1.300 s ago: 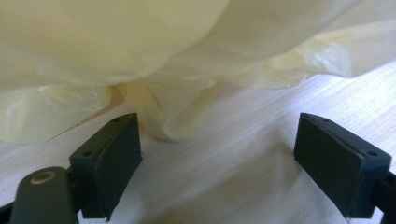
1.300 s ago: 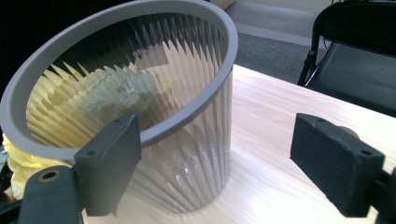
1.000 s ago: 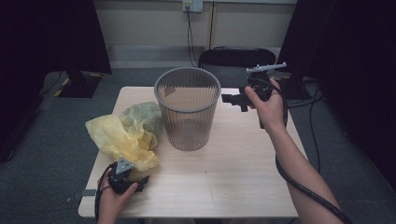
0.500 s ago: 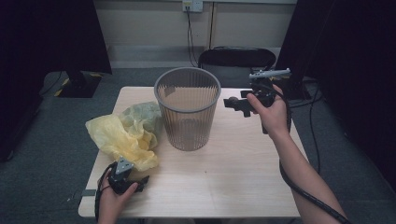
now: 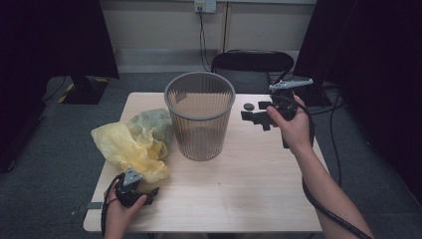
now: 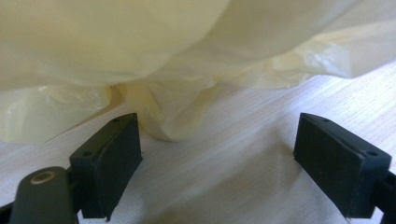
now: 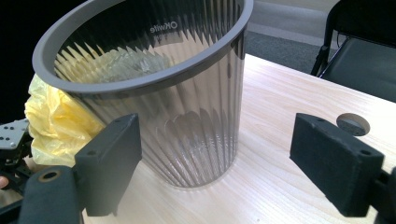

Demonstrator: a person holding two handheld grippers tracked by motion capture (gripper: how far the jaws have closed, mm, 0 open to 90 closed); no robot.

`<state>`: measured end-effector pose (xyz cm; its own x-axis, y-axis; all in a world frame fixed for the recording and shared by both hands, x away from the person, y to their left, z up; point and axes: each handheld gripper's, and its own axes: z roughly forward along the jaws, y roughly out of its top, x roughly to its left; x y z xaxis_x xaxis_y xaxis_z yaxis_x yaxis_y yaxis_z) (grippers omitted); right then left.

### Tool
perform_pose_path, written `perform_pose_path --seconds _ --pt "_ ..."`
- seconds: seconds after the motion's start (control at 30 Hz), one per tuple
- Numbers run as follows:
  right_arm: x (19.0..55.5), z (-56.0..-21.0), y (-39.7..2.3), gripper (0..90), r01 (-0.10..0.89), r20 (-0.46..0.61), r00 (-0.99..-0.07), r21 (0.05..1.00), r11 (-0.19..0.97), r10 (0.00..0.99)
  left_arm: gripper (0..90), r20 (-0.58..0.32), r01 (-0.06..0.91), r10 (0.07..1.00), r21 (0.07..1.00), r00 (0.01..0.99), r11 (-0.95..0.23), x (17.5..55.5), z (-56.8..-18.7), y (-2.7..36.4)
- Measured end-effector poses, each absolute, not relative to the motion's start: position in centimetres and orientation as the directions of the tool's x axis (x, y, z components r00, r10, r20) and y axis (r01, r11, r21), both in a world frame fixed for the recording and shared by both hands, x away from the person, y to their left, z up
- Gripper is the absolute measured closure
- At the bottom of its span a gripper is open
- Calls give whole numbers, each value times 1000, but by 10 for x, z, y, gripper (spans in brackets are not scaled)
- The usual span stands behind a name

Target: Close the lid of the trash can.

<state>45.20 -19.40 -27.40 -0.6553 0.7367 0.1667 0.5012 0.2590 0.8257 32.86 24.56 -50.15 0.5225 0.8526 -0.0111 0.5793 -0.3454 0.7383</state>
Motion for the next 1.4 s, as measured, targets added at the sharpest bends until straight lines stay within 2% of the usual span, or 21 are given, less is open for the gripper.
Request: perform_pose_path --seconds 1.4 --pt "428 -315 -214 155 504 157 -675 812 295 721 143 -8 580 855 737 519 -346 328 -501 245"
